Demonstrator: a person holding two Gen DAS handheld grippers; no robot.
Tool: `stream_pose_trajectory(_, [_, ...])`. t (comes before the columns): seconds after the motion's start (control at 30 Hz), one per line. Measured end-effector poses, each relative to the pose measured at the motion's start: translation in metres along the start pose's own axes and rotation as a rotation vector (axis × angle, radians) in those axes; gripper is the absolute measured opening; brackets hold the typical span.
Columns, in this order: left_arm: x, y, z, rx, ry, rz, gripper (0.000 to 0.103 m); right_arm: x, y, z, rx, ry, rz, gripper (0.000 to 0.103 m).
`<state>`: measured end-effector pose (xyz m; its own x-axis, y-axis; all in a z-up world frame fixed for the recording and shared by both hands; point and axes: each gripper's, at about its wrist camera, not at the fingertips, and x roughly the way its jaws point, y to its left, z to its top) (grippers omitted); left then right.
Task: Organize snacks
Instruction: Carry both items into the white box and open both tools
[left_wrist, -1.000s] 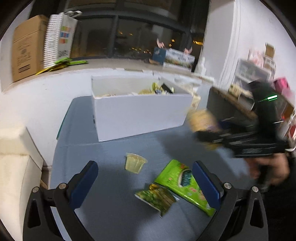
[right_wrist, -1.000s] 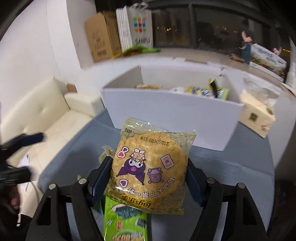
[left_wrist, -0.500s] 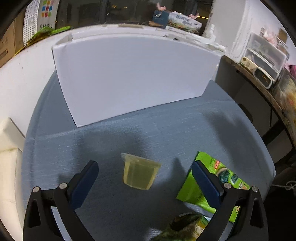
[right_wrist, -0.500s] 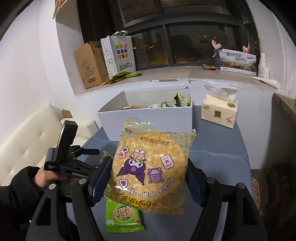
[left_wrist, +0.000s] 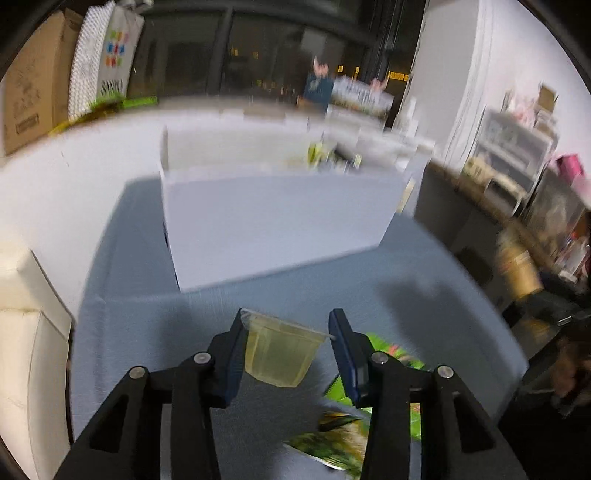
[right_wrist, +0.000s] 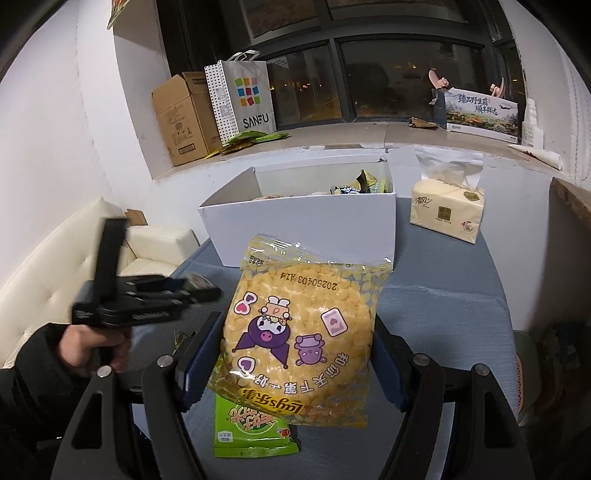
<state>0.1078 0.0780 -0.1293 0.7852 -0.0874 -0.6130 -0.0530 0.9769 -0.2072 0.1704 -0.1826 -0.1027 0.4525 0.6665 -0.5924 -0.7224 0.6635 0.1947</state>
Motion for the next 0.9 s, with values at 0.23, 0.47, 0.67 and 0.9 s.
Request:
stream_pose_trajectory(0.23, [-0.051, -0.007, 0.049, 0.028, -0.164, -0.023, 0.047, 0.001, 0.0, 0.018, 0.0, -0.035, 0.015, 0.078])
stream_pose_trajectory(0.47, [-0.045, 0.014, 0.128, -0.017, -0.237, -0.052, 0.047, 0.022, -0.004, 0.091, -0.013, -0.079, 0.059, 0.078])
stream_pose_trajectory(0.67, [0.008, 0.038, 0.181, -0.067, -0.179, -0.047, 0.047, 0.081, -0.02, 0.162, 0.022, -0.047, 0.055, 0.078])
stream_pose_trajectory(0.9, [0.067, 0.058, 0.195, -0.058, -0.106, -0.002, 0.047, 0.16, -0.047, 0.206, 0.06, 0.073, 0.001, 0.078])
